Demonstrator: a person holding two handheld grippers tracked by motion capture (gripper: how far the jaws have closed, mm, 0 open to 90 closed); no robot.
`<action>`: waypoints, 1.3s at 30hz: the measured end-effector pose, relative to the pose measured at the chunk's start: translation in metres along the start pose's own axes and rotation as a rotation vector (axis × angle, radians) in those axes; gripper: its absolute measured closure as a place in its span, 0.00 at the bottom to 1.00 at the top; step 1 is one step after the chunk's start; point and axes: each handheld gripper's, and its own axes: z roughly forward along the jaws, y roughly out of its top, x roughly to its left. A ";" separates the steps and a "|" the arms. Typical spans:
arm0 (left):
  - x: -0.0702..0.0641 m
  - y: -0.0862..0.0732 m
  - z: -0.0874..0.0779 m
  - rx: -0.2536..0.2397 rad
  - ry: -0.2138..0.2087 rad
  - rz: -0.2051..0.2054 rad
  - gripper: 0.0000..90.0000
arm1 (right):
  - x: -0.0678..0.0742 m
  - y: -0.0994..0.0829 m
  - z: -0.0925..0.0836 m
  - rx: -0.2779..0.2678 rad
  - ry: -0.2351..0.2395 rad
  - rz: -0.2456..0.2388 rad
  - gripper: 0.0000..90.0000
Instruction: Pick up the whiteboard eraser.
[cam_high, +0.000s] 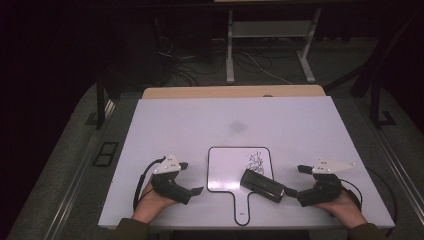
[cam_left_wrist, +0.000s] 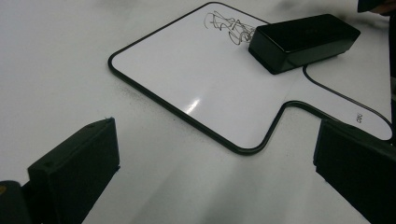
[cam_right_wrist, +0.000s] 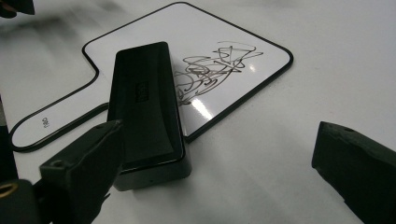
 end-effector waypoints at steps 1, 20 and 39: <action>0.000 0.000 0.000 -0.004 -0.003 -0.002 0.00 | 0.000 0.000 0.000 0.001 0.001 0.003 0.02; 0.000 -0.001 -0.003 0.021 0.014 0.008 0.00 | -0.003 0.004 -0.008 -0.015 0.006 0.014 0.02; 0.002 -0.003 -0.007 0.008 0.009 -0.007 0.00 | 0.000 0.016 -0.001 -0.003 0.036 0.000 0.02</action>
